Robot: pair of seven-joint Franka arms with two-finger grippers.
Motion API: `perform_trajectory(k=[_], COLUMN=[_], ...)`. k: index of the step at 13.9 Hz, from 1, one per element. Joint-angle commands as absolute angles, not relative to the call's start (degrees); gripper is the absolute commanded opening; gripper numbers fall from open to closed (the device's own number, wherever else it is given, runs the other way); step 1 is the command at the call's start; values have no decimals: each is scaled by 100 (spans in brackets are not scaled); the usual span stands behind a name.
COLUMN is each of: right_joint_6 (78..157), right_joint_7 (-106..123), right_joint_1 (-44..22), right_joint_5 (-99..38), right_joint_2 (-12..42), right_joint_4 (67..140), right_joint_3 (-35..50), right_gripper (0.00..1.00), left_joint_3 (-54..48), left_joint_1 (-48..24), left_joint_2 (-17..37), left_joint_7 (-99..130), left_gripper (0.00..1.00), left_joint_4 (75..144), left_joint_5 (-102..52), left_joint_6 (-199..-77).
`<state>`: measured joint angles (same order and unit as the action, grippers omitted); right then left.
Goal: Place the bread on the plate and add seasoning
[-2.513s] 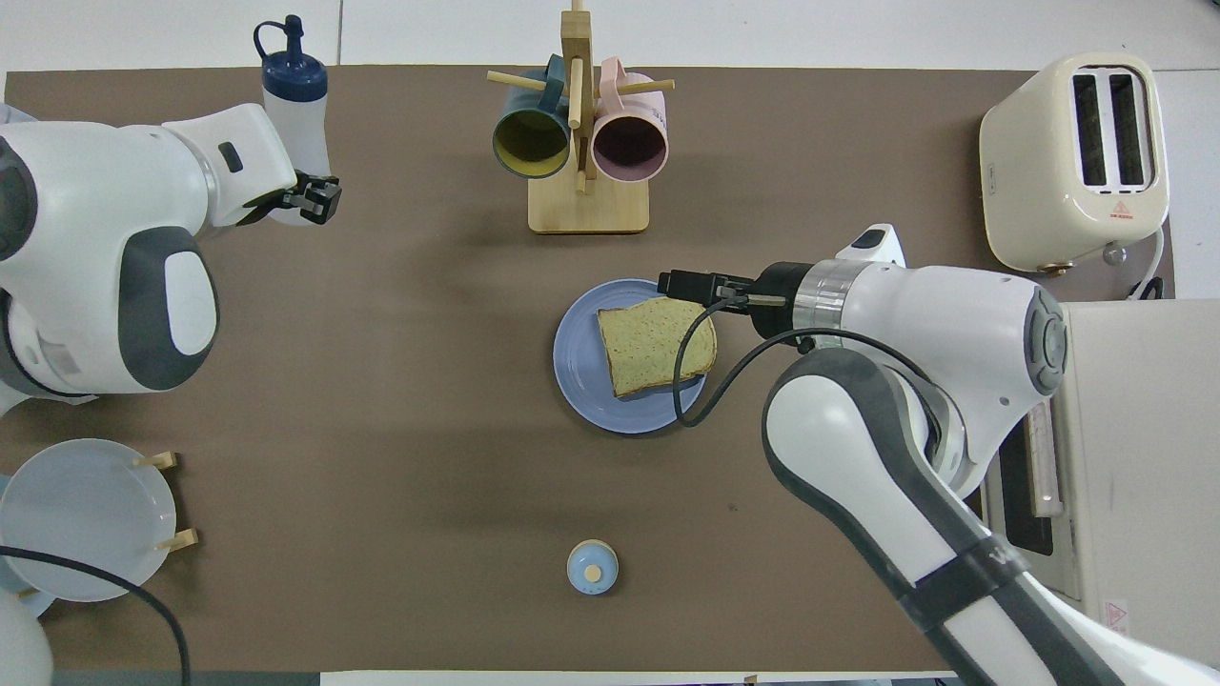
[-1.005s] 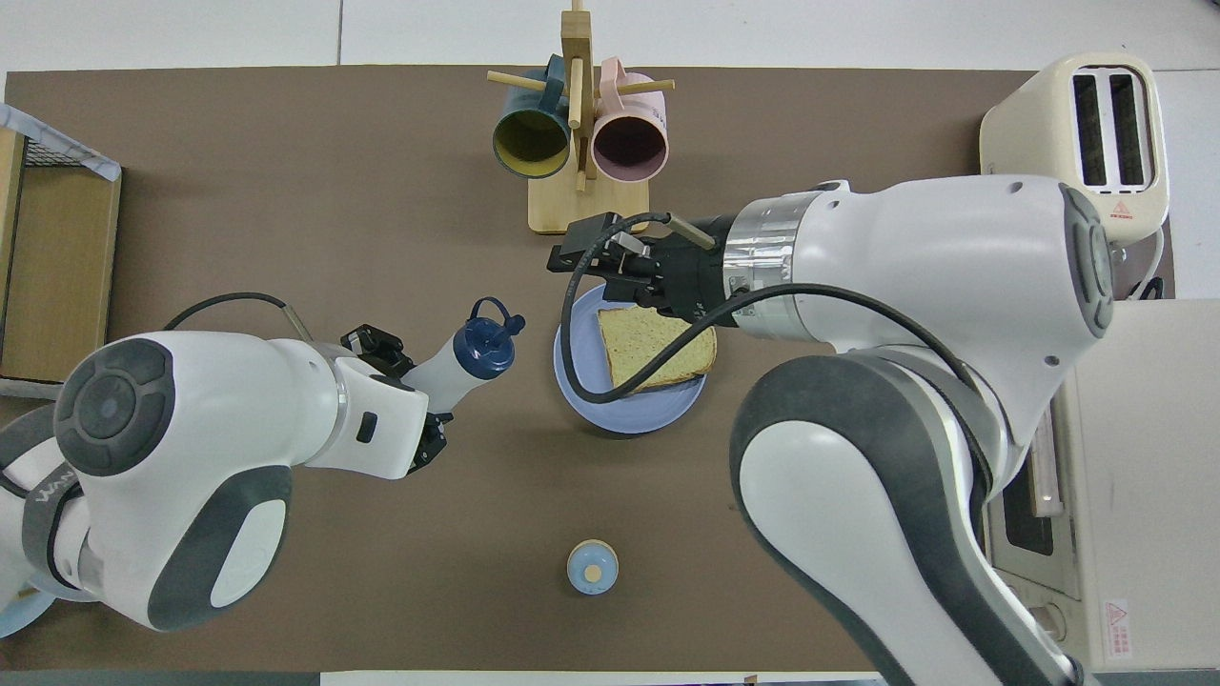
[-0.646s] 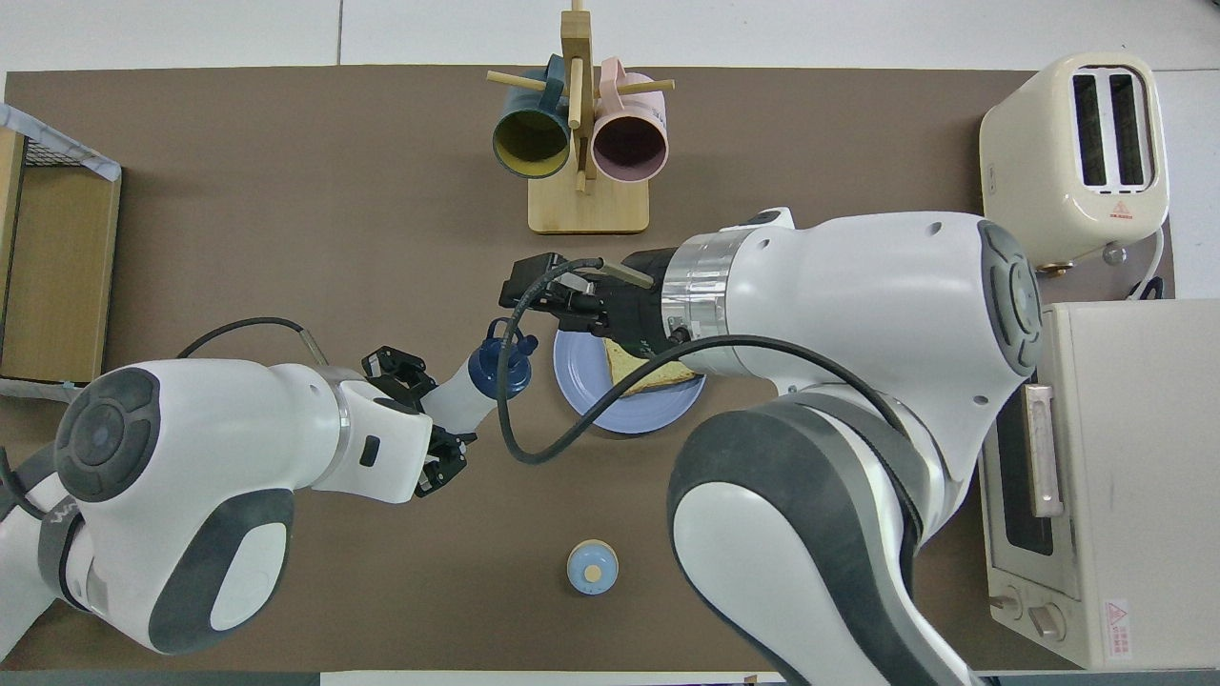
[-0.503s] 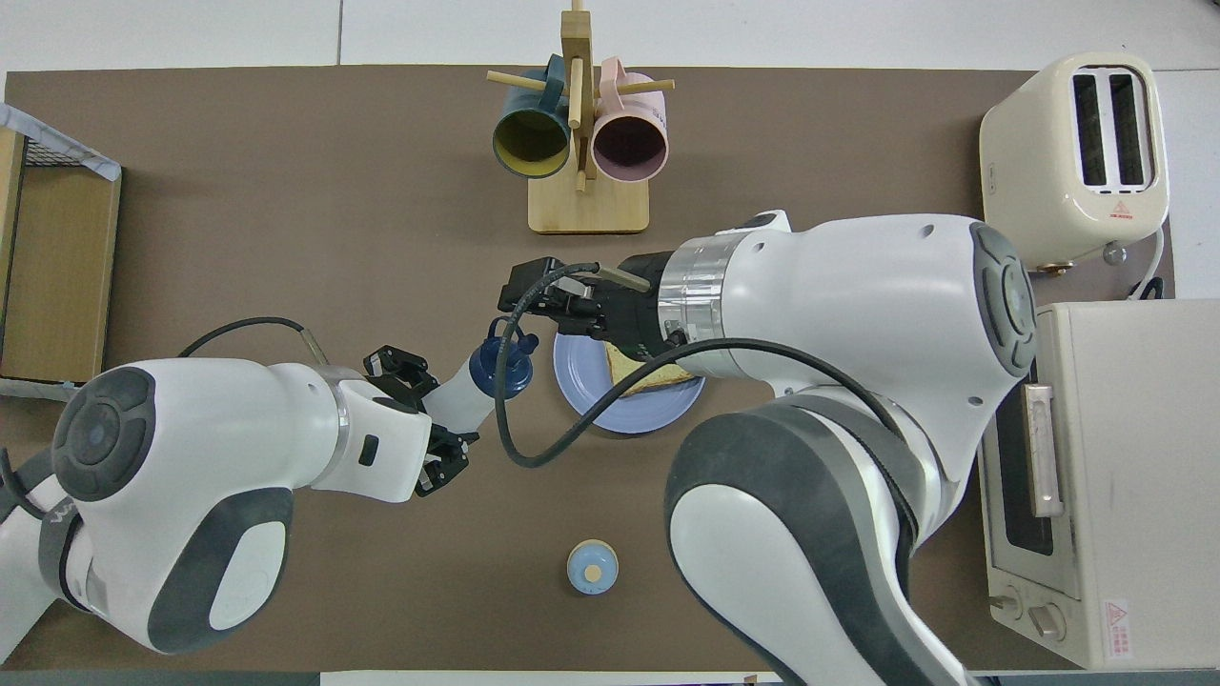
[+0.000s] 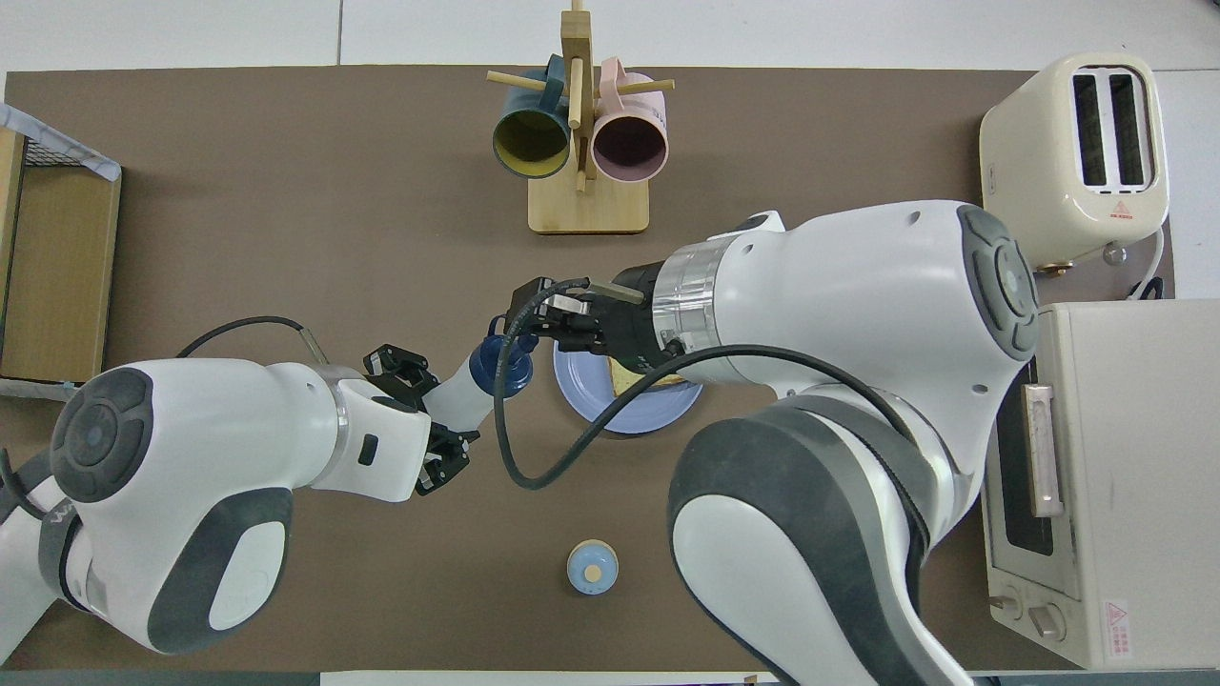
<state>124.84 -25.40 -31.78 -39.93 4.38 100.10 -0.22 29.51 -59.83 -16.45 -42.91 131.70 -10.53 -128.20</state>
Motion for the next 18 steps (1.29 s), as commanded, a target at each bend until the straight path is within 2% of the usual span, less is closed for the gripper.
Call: perform_trajectory(k=[1,4,12,15,18], right_joint_6=[12349,12384,12454,12480,12577], right_joint_7=[-2672,-2663,-2681,-2672,-2681], right_joint_1=[-3120,-3146,-3155,-3164,-3252], right_joint_5=[-3806,-3797,-3797,-3797,-3797], right_joint_2=[439,439,431,439,439], right_joint_4=[9923,9923,9932,9932,9940], right_joint_3=[9,9,9,9,9], right_gripper=[44,31,30,22,22], left_joint_3=[3023,3023,3023,3023,3023], left_joint_1=[-6082,-6082,-6082,-6082,-6082], left_joint_2=[-1811,-1811,-1802,-1802,-1793], left_joint_7=[-4403,-4395,-4386,-4386,-4386], left_gripper=[0,0,0,0,0], left_joint_4=[13315,13315,13307,13298,13307], left_joint_5=[-1169,-1169,-1222,-1222,-1222], left_joint_6=[-12938,-12946,-12937,-12937,-12929])
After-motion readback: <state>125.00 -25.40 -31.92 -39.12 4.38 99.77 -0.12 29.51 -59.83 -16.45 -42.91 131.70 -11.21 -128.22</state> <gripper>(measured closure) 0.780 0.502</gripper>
